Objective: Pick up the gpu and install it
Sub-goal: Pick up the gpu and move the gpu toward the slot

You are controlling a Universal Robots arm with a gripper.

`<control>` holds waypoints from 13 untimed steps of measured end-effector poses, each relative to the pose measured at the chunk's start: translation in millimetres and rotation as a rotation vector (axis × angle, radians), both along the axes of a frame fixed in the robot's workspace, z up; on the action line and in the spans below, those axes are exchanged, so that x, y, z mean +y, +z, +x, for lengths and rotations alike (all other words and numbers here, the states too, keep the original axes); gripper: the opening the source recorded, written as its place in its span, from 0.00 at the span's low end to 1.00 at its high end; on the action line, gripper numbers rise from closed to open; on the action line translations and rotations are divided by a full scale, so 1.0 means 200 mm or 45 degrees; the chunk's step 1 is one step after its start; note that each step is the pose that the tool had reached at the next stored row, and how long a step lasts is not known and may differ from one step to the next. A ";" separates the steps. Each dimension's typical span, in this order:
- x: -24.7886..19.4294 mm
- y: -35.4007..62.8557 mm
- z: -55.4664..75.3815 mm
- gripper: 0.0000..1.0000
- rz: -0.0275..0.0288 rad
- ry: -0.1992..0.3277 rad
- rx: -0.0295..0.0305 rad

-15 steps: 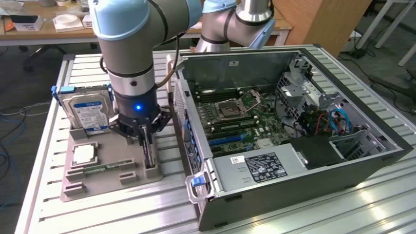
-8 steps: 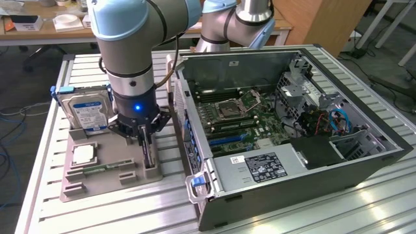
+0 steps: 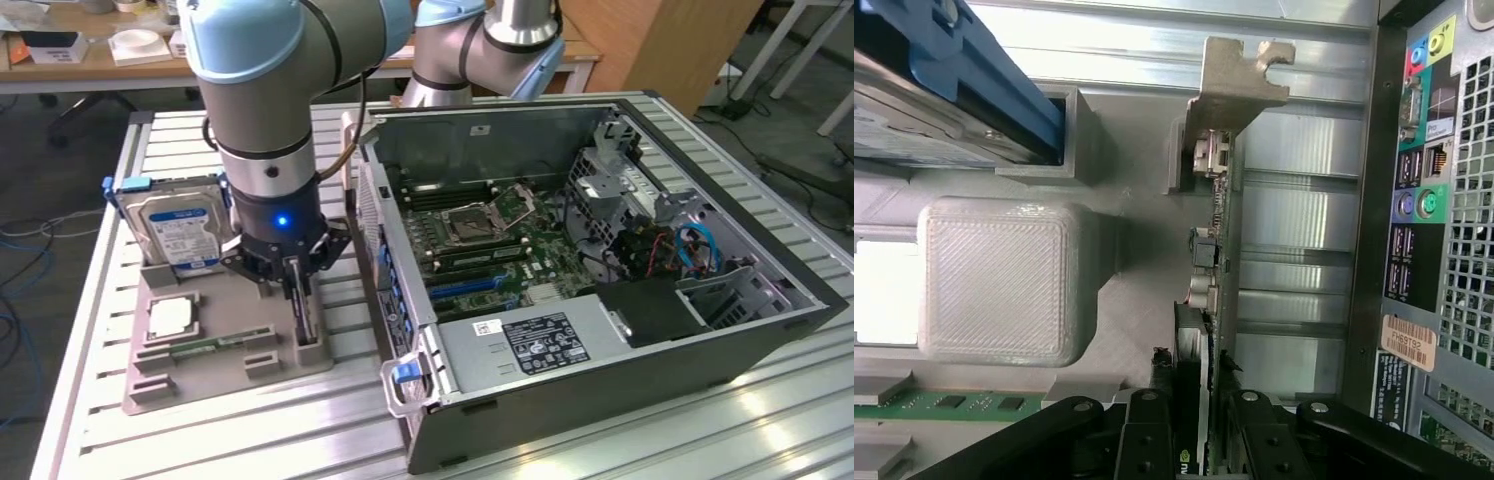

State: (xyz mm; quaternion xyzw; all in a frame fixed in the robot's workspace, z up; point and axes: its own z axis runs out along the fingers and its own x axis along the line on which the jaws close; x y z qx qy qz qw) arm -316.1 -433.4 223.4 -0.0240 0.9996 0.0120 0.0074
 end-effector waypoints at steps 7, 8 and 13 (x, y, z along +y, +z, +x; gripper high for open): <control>0.000 0.000 0.00 0.27 0.0000 0.000 0.0000; 0.000 0.000 0.00 0.27 0.0001 0.000 0.0000; 0.000 0.000 0.00 0.27 0.0001 0.000 0.0001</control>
